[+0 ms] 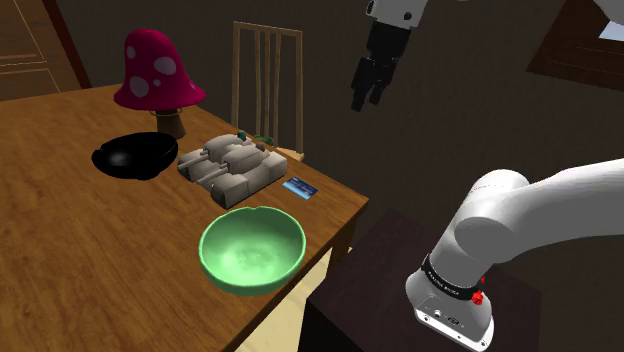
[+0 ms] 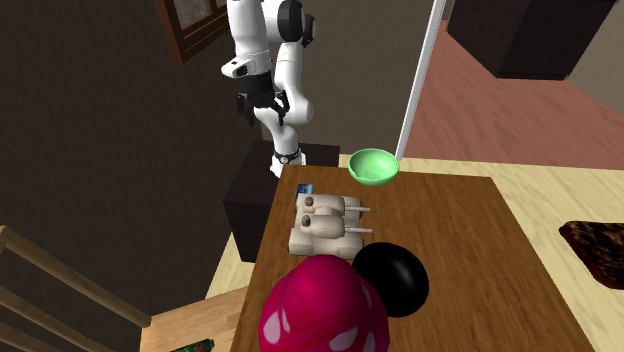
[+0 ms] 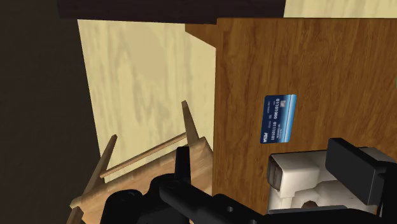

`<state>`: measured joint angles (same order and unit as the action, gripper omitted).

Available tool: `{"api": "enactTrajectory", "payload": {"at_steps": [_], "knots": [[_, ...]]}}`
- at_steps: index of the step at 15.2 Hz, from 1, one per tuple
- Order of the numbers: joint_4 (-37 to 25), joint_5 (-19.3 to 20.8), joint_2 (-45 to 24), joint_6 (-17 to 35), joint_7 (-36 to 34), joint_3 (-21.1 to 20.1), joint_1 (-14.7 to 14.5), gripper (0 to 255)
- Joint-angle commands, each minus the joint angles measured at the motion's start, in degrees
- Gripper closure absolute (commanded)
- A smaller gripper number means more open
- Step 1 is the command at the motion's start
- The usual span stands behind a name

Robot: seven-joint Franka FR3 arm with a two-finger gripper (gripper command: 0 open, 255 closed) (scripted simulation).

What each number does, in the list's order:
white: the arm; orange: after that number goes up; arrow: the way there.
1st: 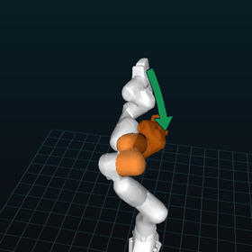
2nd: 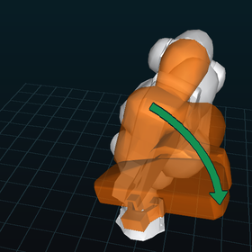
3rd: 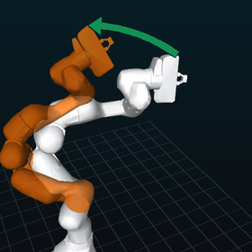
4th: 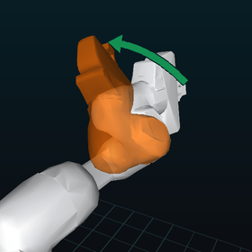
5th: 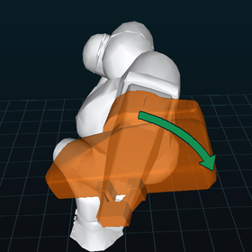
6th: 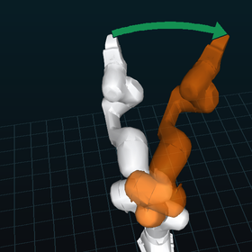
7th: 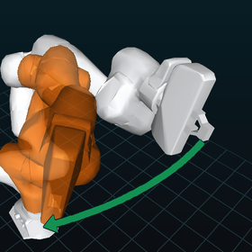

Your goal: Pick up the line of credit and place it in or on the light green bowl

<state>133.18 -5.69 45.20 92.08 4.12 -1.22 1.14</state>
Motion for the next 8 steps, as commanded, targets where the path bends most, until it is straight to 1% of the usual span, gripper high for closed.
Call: {"api": "enactTrajectory", "payload": {"at_steps": [1, 5, 8], "knots": [[0.0, 0.0, 0.0, 0.0, 0.0, 0.0, 0.0, 0], [11.4, -2.1, 5.8, 12.9, -2.9, -4.2, -1.1, 0], [18.9, -3.9, 8.5, 23.2, -5.3, -7.9, -2.2, 0]]}}
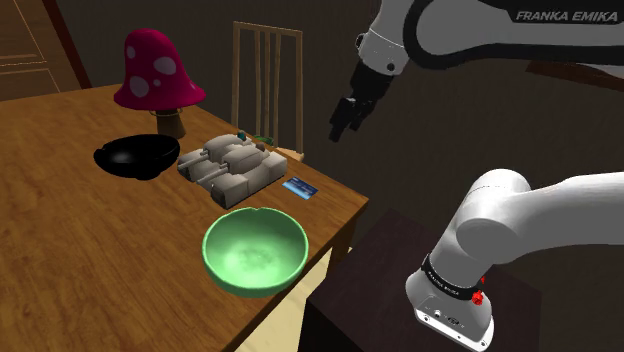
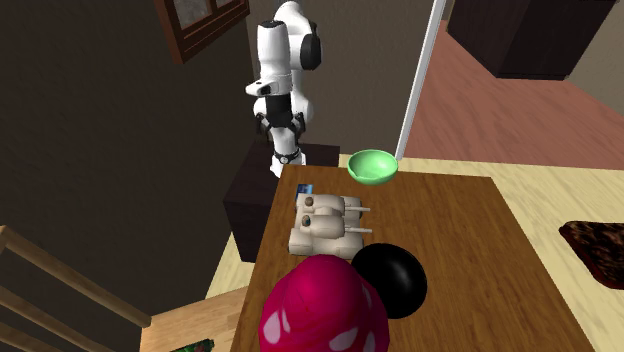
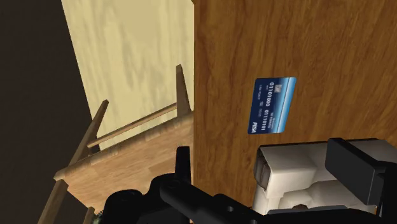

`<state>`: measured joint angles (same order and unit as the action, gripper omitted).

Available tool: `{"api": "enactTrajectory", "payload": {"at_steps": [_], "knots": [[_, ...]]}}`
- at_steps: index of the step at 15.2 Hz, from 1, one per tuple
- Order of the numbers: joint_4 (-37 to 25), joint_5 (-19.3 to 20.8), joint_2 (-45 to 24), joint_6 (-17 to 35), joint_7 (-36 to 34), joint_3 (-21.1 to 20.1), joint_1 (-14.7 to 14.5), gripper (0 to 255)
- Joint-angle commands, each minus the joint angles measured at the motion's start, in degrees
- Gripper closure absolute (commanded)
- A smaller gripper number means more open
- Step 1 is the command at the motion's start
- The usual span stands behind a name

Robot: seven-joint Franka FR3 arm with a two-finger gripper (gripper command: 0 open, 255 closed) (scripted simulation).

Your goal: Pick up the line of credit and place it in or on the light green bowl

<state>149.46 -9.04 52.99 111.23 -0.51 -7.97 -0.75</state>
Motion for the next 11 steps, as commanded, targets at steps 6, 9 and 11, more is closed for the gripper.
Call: {"api": "enactTrajectory", "payload": {"at_steps": [6, 9, 11], "knots": [[14.0, -4.3, -0.8, 27.7, -6.8, -11.0, -2.4, 0], [17.3, -5.3, -5.8, 41.3, -11.0, -17.5, -1.9, 0], [17.8, -5.3, -8.7, 46.0, -12.2, -19.7, -0.9, 0]]}}
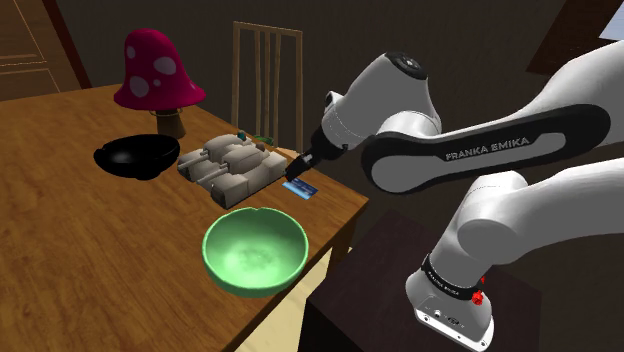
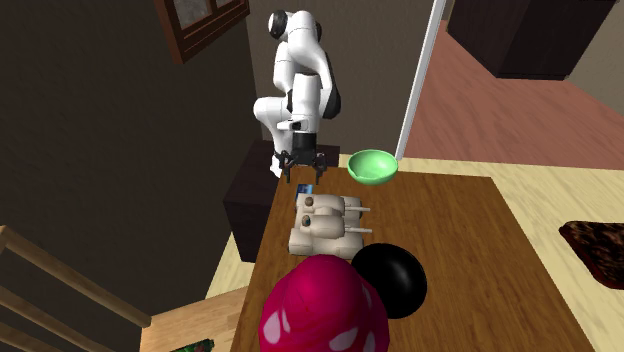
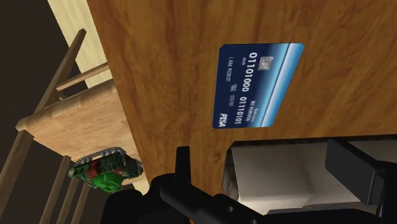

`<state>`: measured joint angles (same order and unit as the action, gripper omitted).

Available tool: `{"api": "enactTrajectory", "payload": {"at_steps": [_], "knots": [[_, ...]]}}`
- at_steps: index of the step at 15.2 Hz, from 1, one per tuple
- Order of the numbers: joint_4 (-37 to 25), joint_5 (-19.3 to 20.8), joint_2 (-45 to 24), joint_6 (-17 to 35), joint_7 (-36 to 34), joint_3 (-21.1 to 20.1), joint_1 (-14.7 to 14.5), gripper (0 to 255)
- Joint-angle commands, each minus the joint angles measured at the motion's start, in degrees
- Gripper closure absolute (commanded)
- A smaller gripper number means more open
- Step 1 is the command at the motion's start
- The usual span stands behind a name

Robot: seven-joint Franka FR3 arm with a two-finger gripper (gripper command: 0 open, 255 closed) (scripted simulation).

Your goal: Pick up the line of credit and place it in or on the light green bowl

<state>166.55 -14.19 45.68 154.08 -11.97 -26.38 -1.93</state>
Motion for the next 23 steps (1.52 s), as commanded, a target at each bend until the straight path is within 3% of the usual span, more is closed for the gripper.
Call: {"api": "enactTrajectory", "payload": {"at_steps": [1, 7, 14, 15, 23], "knots": [[0.7, -0.1, -2.6, 4.3, -0.8, -1.6, 0.7, 0], [0.3, 0.7, -9.6, 11.2, -1.3, -3.8, 3.5, 0], [0.3, 0.7, -9.6, 11.2, -1.3, -3.8, 3.5, 0], [0.3, 0.7, -9.6, 11.2, -1.3, -3.8, 3.5, 255], [0.3, 0.7, -9.6, 11.2, -1.2, -3.8, 3.5, 255]]}}
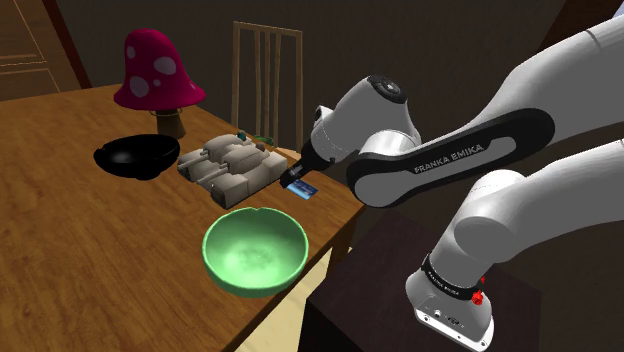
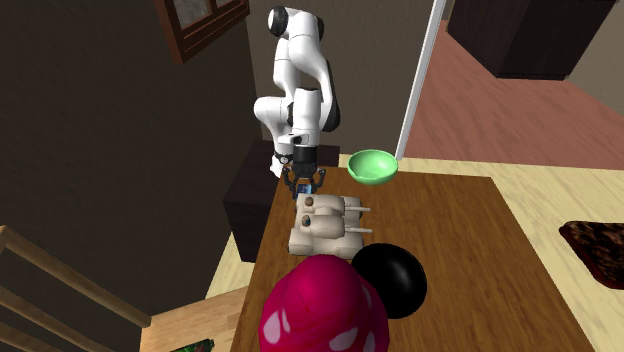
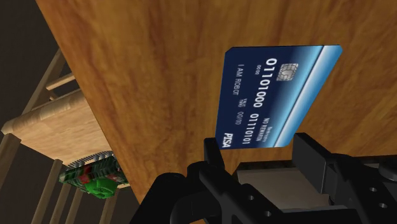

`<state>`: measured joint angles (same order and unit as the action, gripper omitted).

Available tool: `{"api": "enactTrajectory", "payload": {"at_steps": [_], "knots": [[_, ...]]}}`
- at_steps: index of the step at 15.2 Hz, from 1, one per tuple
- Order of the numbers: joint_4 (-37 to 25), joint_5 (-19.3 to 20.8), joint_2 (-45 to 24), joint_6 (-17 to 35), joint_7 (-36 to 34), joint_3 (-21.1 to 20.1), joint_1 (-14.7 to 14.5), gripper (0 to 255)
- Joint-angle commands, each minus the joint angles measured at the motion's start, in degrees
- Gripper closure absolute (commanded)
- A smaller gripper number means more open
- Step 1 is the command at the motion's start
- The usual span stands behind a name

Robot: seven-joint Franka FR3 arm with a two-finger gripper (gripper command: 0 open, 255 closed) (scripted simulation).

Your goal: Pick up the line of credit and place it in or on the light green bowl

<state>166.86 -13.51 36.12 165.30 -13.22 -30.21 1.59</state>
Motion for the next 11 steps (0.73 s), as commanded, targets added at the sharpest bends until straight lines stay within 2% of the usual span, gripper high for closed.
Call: {"api": "enactTrajectory", "payload": {"at_steps": [1, 11], "knots": [[0.0, 0.0, 0.0, 0.0, 0.0, 0.0, 0.0, 255], [-4.4, 0.4, 6.3, -10.7, 1.6, 3.5, -1.1, 255]]}}
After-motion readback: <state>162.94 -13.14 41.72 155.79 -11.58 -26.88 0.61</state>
